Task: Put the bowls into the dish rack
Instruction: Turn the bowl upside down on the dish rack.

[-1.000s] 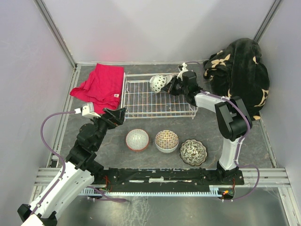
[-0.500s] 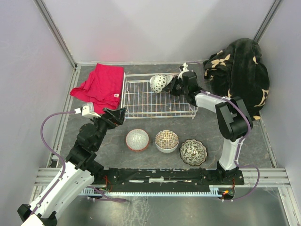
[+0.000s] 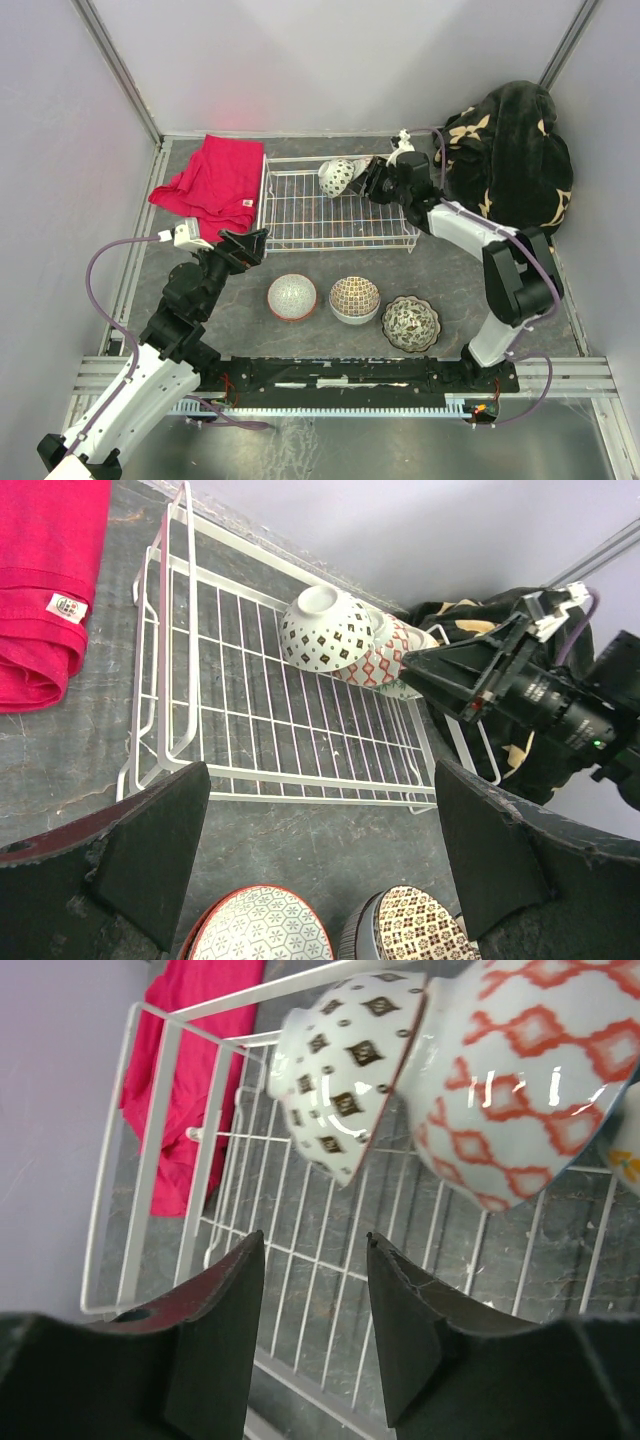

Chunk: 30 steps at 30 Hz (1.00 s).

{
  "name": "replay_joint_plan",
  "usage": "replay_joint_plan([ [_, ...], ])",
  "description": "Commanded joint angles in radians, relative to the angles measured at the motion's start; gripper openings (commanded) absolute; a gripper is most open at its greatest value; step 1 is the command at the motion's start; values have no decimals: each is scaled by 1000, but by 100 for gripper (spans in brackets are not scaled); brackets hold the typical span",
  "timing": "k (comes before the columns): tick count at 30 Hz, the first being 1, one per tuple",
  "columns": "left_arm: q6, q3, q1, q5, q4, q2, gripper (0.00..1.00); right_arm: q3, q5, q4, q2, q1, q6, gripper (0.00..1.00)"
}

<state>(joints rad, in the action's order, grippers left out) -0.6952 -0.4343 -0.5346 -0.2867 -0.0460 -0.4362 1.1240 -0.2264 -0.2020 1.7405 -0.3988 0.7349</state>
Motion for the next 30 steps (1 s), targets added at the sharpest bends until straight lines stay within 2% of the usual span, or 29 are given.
replay_joint_plan([
  [1, 13, 2, -2, -3, 51, 8, 99, -25, 39, 63, -125, -29, -40, 55],
  [5, 11, 1, -4, -2, 51, 2, 99, -53, 82, 192, -242, -82, -75, 61],
  [11, 7, 0, -3, 6, 46, 6, 99, -57, 179, 448, -424, -203, -146, 77],
  [13, 5, 0, -3, 20, 51, 5, 99, -60, 212, 513, -474, -229, -160, 78],
  [20, 3, 13, -3, 39, 78, 10, 99, -84, 274, 619, -514, -340, -188, 83],
  [30, 28, 56, -3, 65, 156, 41, 99, -211, 342, 561, -637, -353, -248, 85],
])
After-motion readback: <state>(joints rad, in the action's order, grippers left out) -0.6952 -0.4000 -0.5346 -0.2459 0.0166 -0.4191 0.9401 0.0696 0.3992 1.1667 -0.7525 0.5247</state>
